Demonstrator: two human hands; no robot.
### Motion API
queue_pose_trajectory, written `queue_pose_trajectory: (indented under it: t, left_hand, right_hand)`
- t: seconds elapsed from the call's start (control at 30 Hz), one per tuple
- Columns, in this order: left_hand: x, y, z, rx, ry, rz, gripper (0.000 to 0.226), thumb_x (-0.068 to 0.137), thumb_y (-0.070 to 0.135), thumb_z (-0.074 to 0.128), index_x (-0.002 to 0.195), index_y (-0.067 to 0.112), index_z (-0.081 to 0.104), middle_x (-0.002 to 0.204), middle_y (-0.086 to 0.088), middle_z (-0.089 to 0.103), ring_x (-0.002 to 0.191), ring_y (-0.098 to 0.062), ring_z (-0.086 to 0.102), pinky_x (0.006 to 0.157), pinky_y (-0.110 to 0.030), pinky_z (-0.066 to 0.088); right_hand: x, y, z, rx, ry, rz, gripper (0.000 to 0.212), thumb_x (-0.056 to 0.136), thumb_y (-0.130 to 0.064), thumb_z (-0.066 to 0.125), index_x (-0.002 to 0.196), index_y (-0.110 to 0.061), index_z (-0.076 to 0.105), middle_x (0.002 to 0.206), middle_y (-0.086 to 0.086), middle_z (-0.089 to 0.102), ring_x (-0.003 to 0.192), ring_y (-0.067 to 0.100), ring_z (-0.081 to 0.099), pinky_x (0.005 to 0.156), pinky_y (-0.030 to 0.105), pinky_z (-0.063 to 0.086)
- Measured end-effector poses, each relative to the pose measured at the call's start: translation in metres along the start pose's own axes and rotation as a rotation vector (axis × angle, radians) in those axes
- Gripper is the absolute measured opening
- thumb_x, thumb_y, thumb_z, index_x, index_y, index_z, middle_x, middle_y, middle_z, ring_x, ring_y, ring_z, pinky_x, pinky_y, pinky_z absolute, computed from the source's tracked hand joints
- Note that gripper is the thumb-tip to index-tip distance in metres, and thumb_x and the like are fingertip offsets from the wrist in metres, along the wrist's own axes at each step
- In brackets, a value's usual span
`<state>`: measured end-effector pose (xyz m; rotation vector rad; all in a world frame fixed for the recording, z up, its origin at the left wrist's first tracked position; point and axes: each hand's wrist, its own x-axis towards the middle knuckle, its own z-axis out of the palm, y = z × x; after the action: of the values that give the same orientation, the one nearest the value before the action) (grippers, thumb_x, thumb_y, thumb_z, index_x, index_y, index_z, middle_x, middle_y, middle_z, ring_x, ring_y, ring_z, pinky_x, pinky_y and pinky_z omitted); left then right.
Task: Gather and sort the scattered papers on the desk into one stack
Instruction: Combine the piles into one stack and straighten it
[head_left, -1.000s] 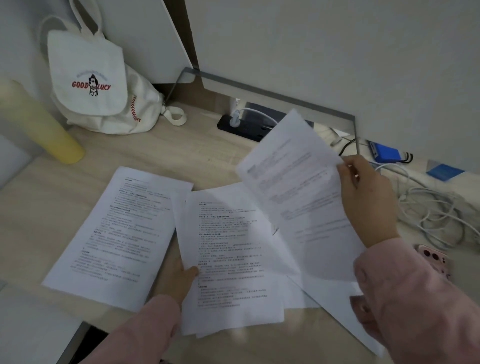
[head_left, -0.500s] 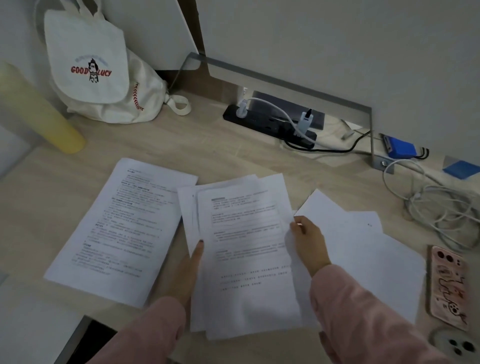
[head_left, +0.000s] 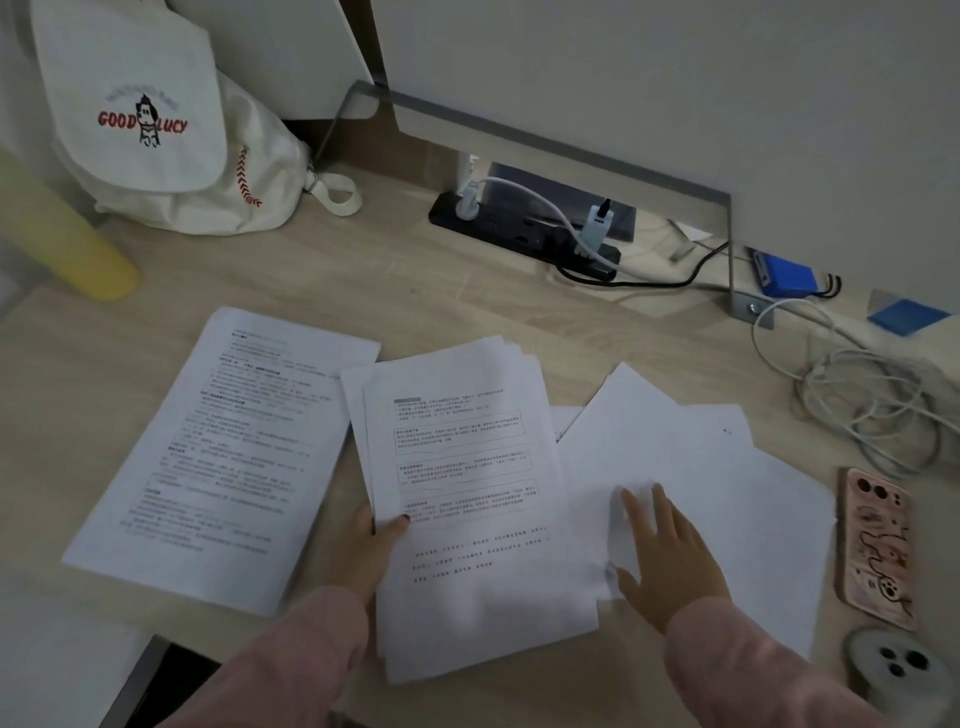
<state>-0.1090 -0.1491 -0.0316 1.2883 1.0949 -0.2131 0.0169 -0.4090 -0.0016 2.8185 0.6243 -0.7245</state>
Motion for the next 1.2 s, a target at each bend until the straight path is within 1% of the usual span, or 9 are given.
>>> queue_pose_trajectory:
  t: [0.1, 0.27, 0.33, 0.43, 0.63, 0.77, 0.87, 0.97, 1.2]
  left_hand:
    - [0.0, 0.0, 0.0, 0.009, 0.001, 0.023, 0.036, 0.093, 0.006, 0.048, 0.128, 0.011, 0.053, 0.118, -0.01, 0.062, 0.105, -0.025, 0.058, 0.094, -0.036, 0.046]
    - [-0.004, -0.004, -0.004, 0.02, 0.023, 0.059, 0.036, 0.094, 0.009, 0.047, 0.129, 0.015, 0.051, 0.117, -0.006, 0.06, 0.105, -0.024, 0.056, 0.094, -0.036, 0.044]
    - [-0.005, -0.006, -0.006, 0.031, 0.037, 0.073, 0.037, 0.094, 0.009, 0.047, 0.13, 0.016, 0.051, 0.118, -0.005, 0.06, 0.109, -0.024, 0.055, 0.099, -0.038, 0.042]
    - [-0.004, -0.01, -0.011, 0.054, 0.034, 0.07, 0.037, 0.093, 0.007, 0.048, 0.129, 0.015, 0.052, 0.115, -0.004, 0.06, 0.11, -0.024, 0.055, 0.099, -0.038, 0.042]
    - [0.0, -0.014, -0.015, 0.041, 0.025, 0.018, 0.035, 0.093, 0.007, 0.048, 0.128, 0.009, 0.052, 0.118, -0.01, 0.061, 0.104, -0.025, 0.056, 0.095, -0.036, 0.043]
    - [-0.002, -0.014, -0.015, 0.035, 0.018, 0.027, 0.034, 0.094, 0.008, 0.048, 0.126, 0.014, 0.054, 0.117, -0.006, 0.06, 0.107, -0.026, 0.056, 0.099, -0.039, 0.042]
    - [-0.003, -0.014, -0.014, 0.03, 0.014, 0.022, 0.035, 0.093, 0.007, 0.048, 0.127, 0.011, 0.053, 0.12, -0.009, 0.06, 0.11, -0.028, 0.056, 0.101, -0.041, 0.042]
    - [-0.002, -0.013, -0.015, 0.013, 0.018, 0.017, 0.035, 0.093, 0.005, 0.048, 0.128, 0.009, 0.053, 0.121, -0.012, 0.061, 0.111, -0.03, 0.057, 0.102, -0.045, 0.043]
    - [0.001, -0.015, -0.017, -0.005, 0.005, -0.004, 0.034, 0.093, 0.007, 0.049, 0.127, 0.009, 0.054, 0.121, -0.014, 0.062, 0.108, -0.034, 0.059, 0.098, -0.051, 0.046]
  right_hand:
    - [-0.002, 0.005, 0.025, -0.016, 0.014, 0.013, 0.104, 0.018, -0.037, 0.089, 0.112, -0.007, 0.056, 0.097, 0.025, 0.067, 0.074, 0.034, 0.071, 0.052, 0.033, 0.058]
    - [-0.001, 0.002, 0.036, -0.017, 0.04, 0.014, 0.094, 0.02, -0.006, 0.087, 0.106, -0.006, 0.049, 0.095, 0.029, 0.065, 0.074, 0.038, 0.069, 0.04, 0.029, 0.054]
    - [-0.005, 0.0, 0.024, -0.006, 0.048, -0.003, 0.076, 0.05, -0.006, 0.083, 0.117, -0.007, 0.047, 0.116, 0.025, 0.057, 0.096, 0.034, 0.066, 0.055, 0.03, 0.058]
    - [-0.007, 0.007, 0.011, 0.093, 0.085, 0.072, 0.042, 0.094, -0.012, 0.037, 0.135, -0.012, 0.03, 0.142, 0.007, 0.038, 0.126, 0.022, 0.045, 0.09, 0.03, 0.045]
    - [-0.002, 0.019, -0.02, 0.557, 0.215, 0.374, 0.018, 0.097, -0.021, 0.035, 0.102, -0.011, 0.05, 0.091, 0.024, 0.062, 0.091, 0.039, 0.06, 0.07, 0.036, 0.04]
    - [-0.004, 0.014, -0.057, 0.904, 0.341, 0.228, 0.013, 0.095, -0.017, 0.043, 0.088, -0.011, 0.052, 0.08, 0.01, 0.059, 0.079, 0.027, 0.056, 0.063, 0.029, 0.032]
    - [-0.009, 0.004, -0.083, 1.19, 0.271, 0.105, 0.017, 0.093, -0.015, 0.049, 0.08, -0.012, 0.06, 0.07, 0.002, 0.066, 0.065, 0.011, 0.062, 0.061, 0.024, 0.046]
    - [-0.015, -0.004, -0.102, 1.498, 0.145, 0.04, 0.015, 0.09, -0.017, 0.054, 0.092, -0.01, 0.067, 0.086, 0.01, 0.073, 0.077, 0.024, 0.068, 0.075, 0.038, 0.054]
    - [-0.013, -0.012, -0.121, 1.95, -0.122, -0.133, 0.041, 0.082, -0.026, 0.049, 0.121, -0.019, 0.058, 0.115, 0.003, 0.069, 0.104, 0.021, 0.066, 0.082, 0.034, 0.057]
